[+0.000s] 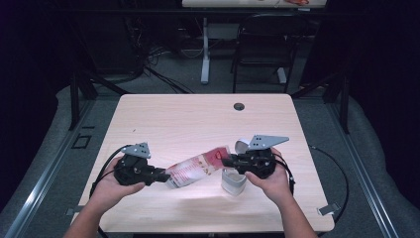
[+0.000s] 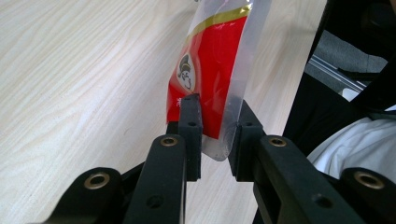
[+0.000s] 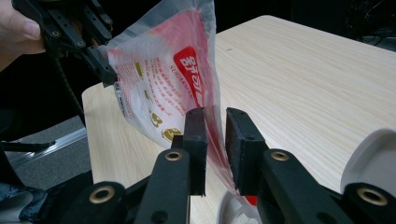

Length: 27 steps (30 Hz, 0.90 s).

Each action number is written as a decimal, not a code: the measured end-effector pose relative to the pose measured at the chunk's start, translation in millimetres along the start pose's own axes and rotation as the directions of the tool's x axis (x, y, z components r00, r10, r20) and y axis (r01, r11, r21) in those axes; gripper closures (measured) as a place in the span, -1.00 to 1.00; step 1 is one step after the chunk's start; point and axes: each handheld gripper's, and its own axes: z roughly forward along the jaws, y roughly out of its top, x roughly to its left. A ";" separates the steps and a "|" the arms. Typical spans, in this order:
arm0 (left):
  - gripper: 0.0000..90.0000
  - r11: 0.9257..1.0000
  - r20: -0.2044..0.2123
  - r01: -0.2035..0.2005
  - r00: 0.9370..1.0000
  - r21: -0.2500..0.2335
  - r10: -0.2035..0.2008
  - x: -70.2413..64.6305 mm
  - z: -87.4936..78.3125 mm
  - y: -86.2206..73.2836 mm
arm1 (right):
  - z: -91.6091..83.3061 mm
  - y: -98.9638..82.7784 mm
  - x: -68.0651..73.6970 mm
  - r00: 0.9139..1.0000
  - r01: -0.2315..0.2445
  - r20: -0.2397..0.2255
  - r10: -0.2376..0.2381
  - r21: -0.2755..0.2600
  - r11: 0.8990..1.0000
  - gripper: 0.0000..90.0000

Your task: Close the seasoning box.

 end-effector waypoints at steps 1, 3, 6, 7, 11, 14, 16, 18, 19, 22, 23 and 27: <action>0.74 1.000 0.000 -0.001 1.000 0.000 0.001 -0.1 -0.2 0.4 | -0.1 -0.5 -0.4 1.000 -0.003 -0.002 0.003 -0.001 1.000 0.79; 0.74 1.000 -0.002 -0.004 1.000 0.001 0.004 -0.6 -0.9 1.4 | -0.6 -0.8 -0.3 1.000 -0.003 -0.003 0.003 0.000 1.000 0.84; 0.74 1.000 -0.001 -0.007 1.000 0.000 0.007 -1.3 -2.8 3.1 | -1.2 -0.5 0.5 1.000 0.005 -0.004 -0.005 0.010 1.000 0.89; 0.74 1.000 0.000 -0.007 1.000 -0.001 0.007 -1.6 -3.7 3.7 | -1.4 -0.5 0.7 1.000 0.002 -0.004 -0.002 0.010 1.000 0.90; 0.74 1.000 0.008 -0.010 1.000 -0.003 0.010 -3.8 -7.3 6.6 | -3.5 -0.6 1.1 1.000 -0.018 -0.011 0.018 0.004 1.000 0.92; 0.74 1.000 0.004 -0.018 1.000 0.001 0.018 -5.9 -9.2 8.8 | -5.5 -1.8 1.3 0.999 -0.030 -0.017 0.030 0.007 1.000 0.93; 0.74 1.000 0.004 -0.015 1.000 0.003 0.015 -6.9 -10.1 9.9 | -5.5 -2.2 1.3 0.999 -0.034 -0.022 0.034 0.004 0.999 0.94; 0.74 1.000 0.003 -0.015 1.000 0.007 0.015 -8.0 -11.3 10.8 | -5.8 -3.1 1.6 0.999 -0.046 -0.027 0.046 0.000 0.999 0.94; 0.74 1.000 0.002 -0.016 1.000 0.011 0.016 -8.7 -12.0 11.2 | -6.7 -3.4 2.2 0.998 -0.048 -0.030 0.048 0.004 0.999 0.94; 0.74 1.000 0.007 -0.020 1.000 0.013 0.020 -10.5 -13.7 12.0 | -8.0 -4.3 4.1 0.998 -0.046 -0.034 0.047 0.005 0.999 0.94; 0.74 1.000 0.008 -0.019 1.000 0.016 0.018 -10.9 -14.2 12.4 | -8.0 -4.3 4.1 0.998 -0.046 -0.034 0.047 0.005 0.999 0.94; 0.74 1.000 0.009 -0.016 1.000 0.021 0.016 -10.2 -15.0 14.3 | -7.9 -5.3 3.2 0.998 -0.055 -0.032 0.055 -0.008 0.998 0.91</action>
